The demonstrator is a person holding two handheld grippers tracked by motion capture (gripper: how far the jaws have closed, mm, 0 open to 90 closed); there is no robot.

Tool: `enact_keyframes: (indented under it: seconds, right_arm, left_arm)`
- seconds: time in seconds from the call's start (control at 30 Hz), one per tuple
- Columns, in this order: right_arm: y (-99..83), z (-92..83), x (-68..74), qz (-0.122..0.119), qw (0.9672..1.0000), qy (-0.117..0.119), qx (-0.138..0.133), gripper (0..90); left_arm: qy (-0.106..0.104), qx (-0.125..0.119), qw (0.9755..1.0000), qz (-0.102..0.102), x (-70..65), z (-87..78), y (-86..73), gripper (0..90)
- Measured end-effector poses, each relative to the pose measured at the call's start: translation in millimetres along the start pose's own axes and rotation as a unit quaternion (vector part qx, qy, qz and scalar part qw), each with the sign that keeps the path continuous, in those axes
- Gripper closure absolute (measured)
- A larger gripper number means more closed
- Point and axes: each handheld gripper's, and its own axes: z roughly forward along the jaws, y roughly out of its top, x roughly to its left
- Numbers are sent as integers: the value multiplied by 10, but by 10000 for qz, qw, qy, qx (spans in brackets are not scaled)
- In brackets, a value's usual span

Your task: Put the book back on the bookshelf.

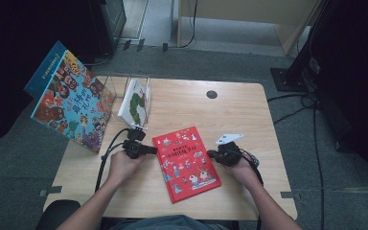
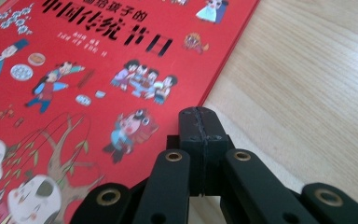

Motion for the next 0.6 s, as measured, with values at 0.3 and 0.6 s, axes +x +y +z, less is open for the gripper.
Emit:
enact_keyframes:
  seconds: [0.3,0.6]
  right_arm:
    - [43,38,38,95,9998,-166,-44,900]
    - [52,56,49,65,9996,-233,-126,900]
  left_arm:
    - [-10,-85,10000,-12,89,48,152,900]
    - [42,-133,9998,131,125,81,244,900]
